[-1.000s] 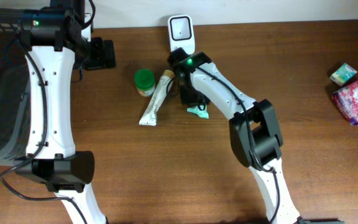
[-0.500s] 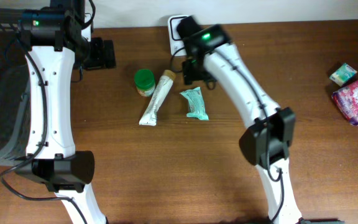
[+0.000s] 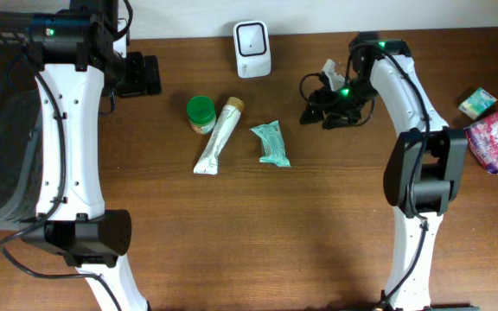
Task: Scan the item barcode
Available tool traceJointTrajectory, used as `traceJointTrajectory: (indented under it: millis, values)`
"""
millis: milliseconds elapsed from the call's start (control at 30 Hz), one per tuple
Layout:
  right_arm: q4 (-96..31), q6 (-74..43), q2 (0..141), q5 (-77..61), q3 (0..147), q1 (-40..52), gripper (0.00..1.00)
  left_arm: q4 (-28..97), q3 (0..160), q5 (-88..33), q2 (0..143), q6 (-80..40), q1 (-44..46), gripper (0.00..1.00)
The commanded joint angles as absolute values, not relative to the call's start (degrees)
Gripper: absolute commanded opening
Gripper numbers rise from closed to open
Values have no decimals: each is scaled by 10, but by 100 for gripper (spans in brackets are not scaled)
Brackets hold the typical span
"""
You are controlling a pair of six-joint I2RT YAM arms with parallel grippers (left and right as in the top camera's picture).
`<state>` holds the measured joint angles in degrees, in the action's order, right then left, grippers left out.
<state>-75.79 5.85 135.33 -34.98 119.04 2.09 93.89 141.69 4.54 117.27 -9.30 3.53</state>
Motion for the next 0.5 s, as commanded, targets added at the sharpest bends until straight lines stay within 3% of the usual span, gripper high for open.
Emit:
traceJointTrajectory:
  millis: [0,100,233,467]
  values:
    - [-755,73,1348,-392,1182,22,68,940,1415,48,1174,-98,36,99]
    - [-751,73,1348,-392,1182,36,67,940,1415,48,1174,-98,36,99]
    - [-740,70,1349,-380,1182,67,56,940,1415,48,1174,-98,36,99]
    - [-724,-11,1350,-220,1182,147,53,940,1415,48,1174,-98,36,99]
